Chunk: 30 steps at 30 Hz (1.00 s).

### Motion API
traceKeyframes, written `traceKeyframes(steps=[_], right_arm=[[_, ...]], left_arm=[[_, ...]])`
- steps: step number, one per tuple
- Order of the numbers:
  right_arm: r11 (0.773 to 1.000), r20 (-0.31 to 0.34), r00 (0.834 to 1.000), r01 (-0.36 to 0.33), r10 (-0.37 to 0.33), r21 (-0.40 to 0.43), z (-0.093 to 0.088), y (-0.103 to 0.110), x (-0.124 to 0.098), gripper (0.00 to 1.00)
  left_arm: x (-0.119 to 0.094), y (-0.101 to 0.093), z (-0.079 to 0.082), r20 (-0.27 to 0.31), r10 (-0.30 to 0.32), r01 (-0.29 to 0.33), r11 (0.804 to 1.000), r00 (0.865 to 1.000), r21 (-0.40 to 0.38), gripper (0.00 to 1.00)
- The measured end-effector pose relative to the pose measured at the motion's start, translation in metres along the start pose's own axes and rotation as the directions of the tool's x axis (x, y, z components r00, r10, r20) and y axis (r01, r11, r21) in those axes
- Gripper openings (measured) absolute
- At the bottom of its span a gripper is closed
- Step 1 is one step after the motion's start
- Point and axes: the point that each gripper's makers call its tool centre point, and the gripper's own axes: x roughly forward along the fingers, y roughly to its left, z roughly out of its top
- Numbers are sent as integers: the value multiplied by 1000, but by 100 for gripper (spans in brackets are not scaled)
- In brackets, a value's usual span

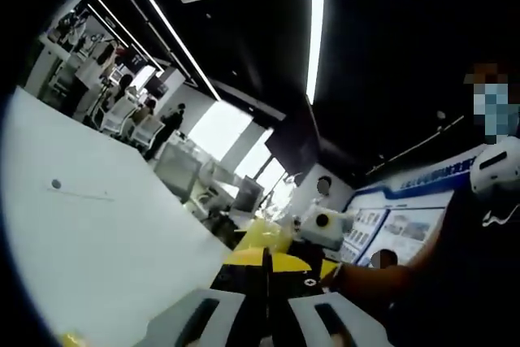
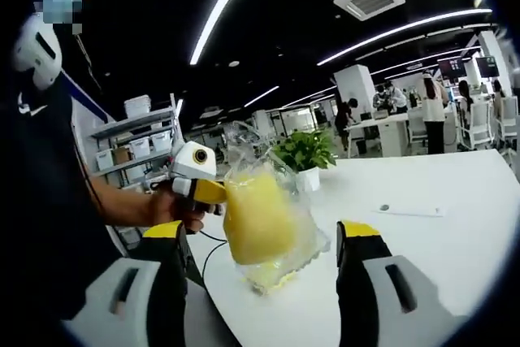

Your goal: Compare the silicone blocks by pressing each to a similar depth, holding the contact briefly, and releasing to observe deformation and rebound differences across the visible hardness samples.

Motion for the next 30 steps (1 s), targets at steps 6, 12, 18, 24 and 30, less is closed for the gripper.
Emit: traceKeyframes(steps=[6, 12, 18, 24, 30], right_arm=[[998, 18, 999, -44, 43, 49, 1, 6, 4, 52], [996, 18, 997, -76, 75, 56, 2, 13, 6, 41], [993, 20, 995, -96, 95, 69, 4, 16, 7, 35], [994, 23, 995, -98, 97, 54, 6, 16, 9, 28], [992, 1, 994, -111, 111, 63, 5, 19, 11, 24]], left_arm=[[0, -3, 1, 3, -9, 9, 1000, 1000, -8, 0], [0, -4, 1, 7, -11, 11, 1000, 1000, -16, 0], [0, -7, 1, 15, -21, 21, 999, 1000, -27, 0], [-2, -9, 3, 21, -22, 22, 999, 1000, -25, 0], [-5, -9, 2, 23, -21, 22, 999, 1000, -27, 0]])
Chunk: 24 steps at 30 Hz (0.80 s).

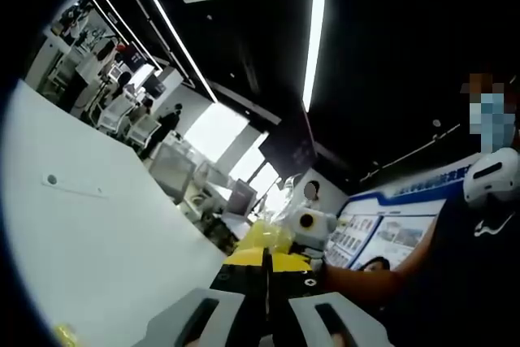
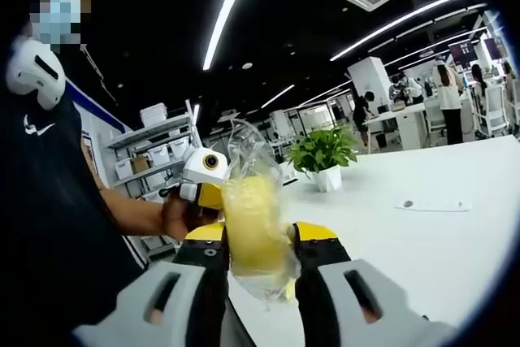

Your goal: Compare the silicone blocks by pressing each to a similar depth, holding the contact briefly, and releasing to observe deformation and rebound differences across the visible hardness samples.

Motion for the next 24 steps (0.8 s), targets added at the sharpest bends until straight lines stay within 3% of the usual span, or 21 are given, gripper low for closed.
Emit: traceKeyframes(steps=[9, 18, 24], right_arm=[[1000, -53, 998, -23, 24, 20, -1, 9, 0, 10], [999, -87, 995, -37, 39, 18, -1, 11, -1, 4], [997, -117, 992, -47, 55, 69, -4, 13, -3, 3]], left_arm=[[-1, -3, -2, -2, -2, 2, 1000, 1000, 29, 0], [-2, -5, -3, -22, 7, -5, 995, 1000, 97, 0], [-4, -7, -7, -50, 9, -1, 987, 999, 161, 2]])
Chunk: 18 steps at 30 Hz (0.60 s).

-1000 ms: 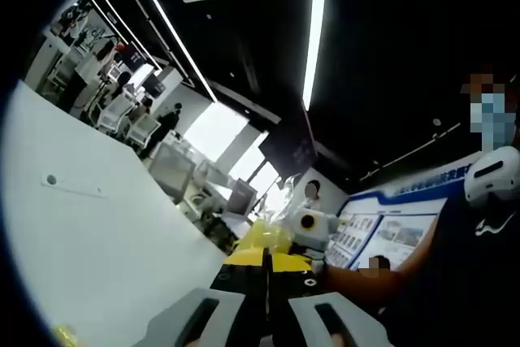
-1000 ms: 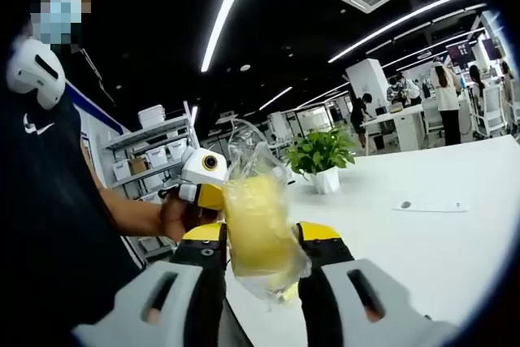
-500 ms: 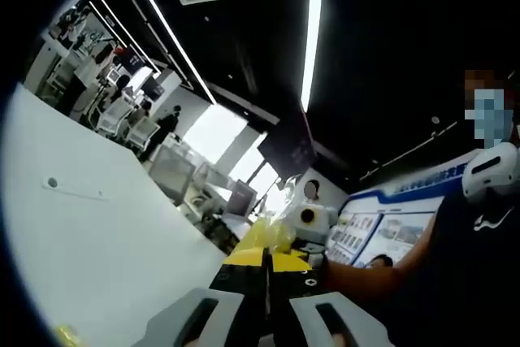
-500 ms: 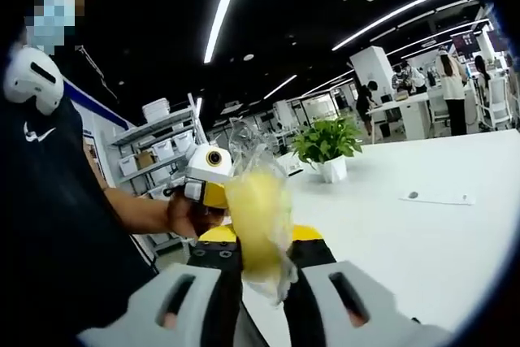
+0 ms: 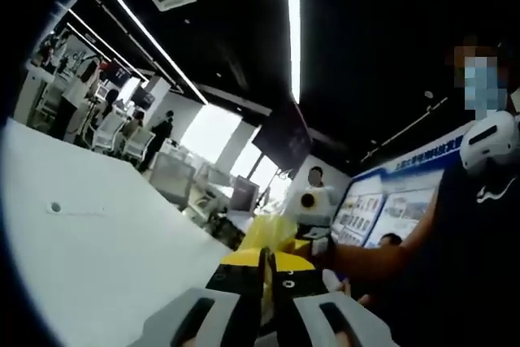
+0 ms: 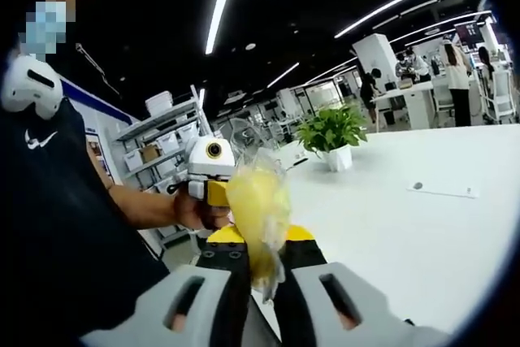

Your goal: Compare the silicone blocks by pressing each to a similar depth, holding the contact briefly, and releasing to observe deformation and rebound differences across the visible hardness samples.

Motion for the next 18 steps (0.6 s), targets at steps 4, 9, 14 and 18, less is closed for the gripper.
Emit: traceKeyframes(steps=[4, 9, 14, 18], right_arm=[[1000, -13, 1000, 0, 0, 10, -3, 1, 0, 3], [1000, -37, 999, 3, -2, 22, -9, -1, -2, 3], [1000, -43, 999, -1, 2, 16, -11, -1, -4, 2], [1000, -50, 999, -4, 5, 20, -12, -2, -4, 2]], left_arm=[[1, 0, -2, -18, 12, -11, 999, 1000, 41, 3], [3, 1, -9, -76, 41, -32, 994, 996, 109, 5], [2, 2, -10, -73, 39, -32, 995, 997, 98, 6], [2, 3, -10, -68, 47, -40, 994, 997, 101, 7]])
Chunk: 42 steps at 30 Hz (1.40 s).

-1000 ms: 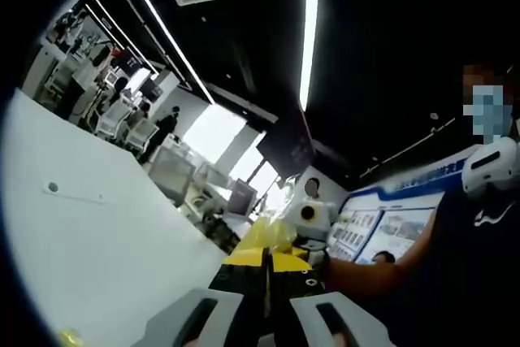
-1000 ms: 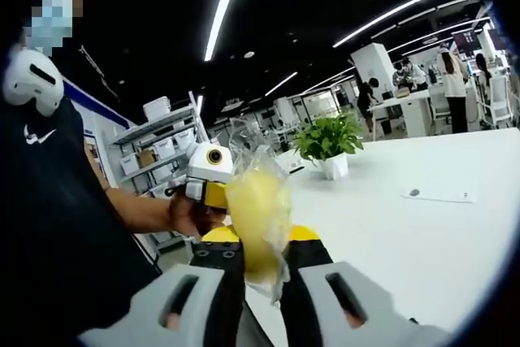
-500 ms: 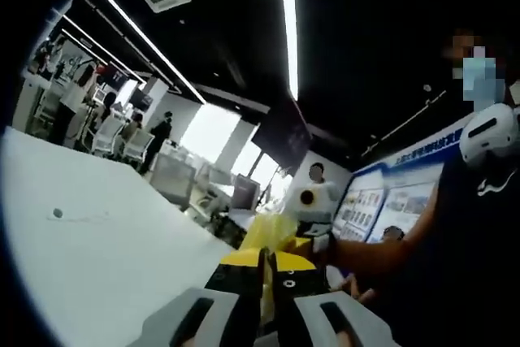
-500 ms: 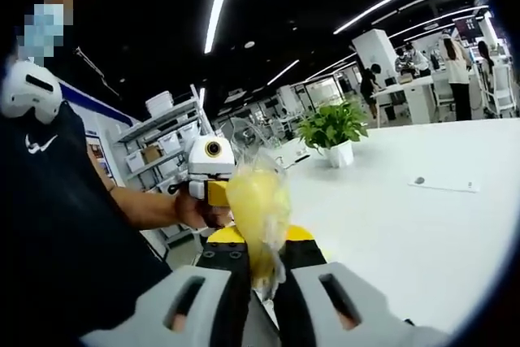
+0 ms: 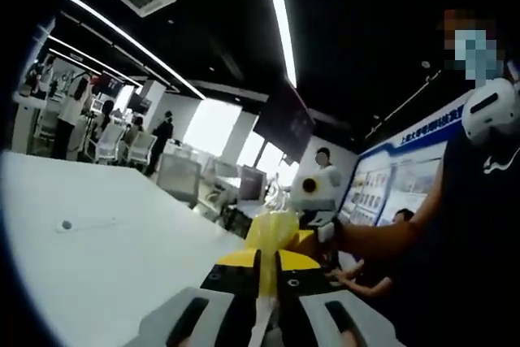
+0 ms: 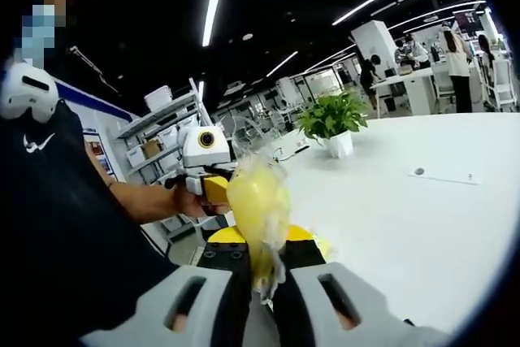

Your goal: Compare the silicone blocks by pressing each to a similar depth, holding the contact briefly, and releasing to observe deformation and rebound differences across the visible hardness samples.

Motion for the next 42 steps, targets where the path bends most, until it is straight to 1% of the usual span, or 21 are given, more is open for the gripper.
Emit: traceKeyframes(steps=[6, 10, 12, 15, 18, 20, 21, 22, 23, 25, 27, 28, 29, 35, 36, 42], right_arm=[[1000, -2, 1000, -5, 5, 14, 0, -1, 0, 2], [1000, -8, 1000, -13, 13, 21, -2, 1, -1, 2], [1000, -10, 1000, -17, 17, 20, -3, 0, -1, 2], [1000, -22, 1000, -19, 20, 24, -4, 0, 0, 2], [1000, -28, 999, -16, 16, -4, -5, 0, 0, 1], [999, -39, 999, -27, 28, 23, -6, 1, 0, 1], [1000, -33, 999, -21, 20, -18, -5, 0, 0, 1], [1000, -34, 999, -17, 16, -22, -6, 0, 0, 1], [1000, -48, 999, -24, 25, 8, -7, 0, 0, 1], [1000, -40, 999, -19, 19, -16, -6, -1, 0, 1], [1000, -46, 999, -21, 21, -3, -7, 0, 0, 1], [1000, -44, 999, -20, 19, -11, -7, 0, 0, 1], [1000, -45, 999, -20, 20, 1, -7, -1, 0, 1], [1000, -46, 999, -20, 21, 4, -9, -2, 0, 1], [1000, -45, 999, -19, 19, 9, -9, -1, 0, 1], [1000, -46, 999, -13, 13, 10, -10, -3, -1, 1]], left_arm=[[0, 0, 1, 1, 8, -8, 1000, 1000, 23, 6], [0, 0, -1, -15, 9, -8, 1000, 1000, 14, 3], [0, -1, -2, -22, 8, -8, 1000, 1000, -4, 2], [0, -2, -4, -37, 10, -10, 1000, 999, 3, 0], [0, -2, -6, -43, 14, -14, 1000, 999, 10, 0], [0, -3, -7, -48, 9, -9, 1000, 999, 3, 0], [0, -3, -7, -48, 14, -14, 1000, 999, 11, 0], [0, -2, -7, -52, 18, -17, 1000, 999, 16, 0], [0, -3, -8, -56, 16, -15, 1000, 998, 13, 0], [0, -2, -8, -54, 20, -19, 1000, 998, 10, 0], [0, -2, -8, -58, 21, -20, 1000, 998, 6, 0], [0, -2, -8, -58, 22, -21, 1000, 998, 7, 0], [0, -2, -9, -59, 23, -23, 1000, 998, 8, 0], [0, 0, -9, -69, 31, -31, 999, 997, 9, 1], [0, 1, -9, -68, 33, -31, 999, 997, 29, 2], [-1, 2, -10, -81, 32, -28, 998, 996, 54, 4]])
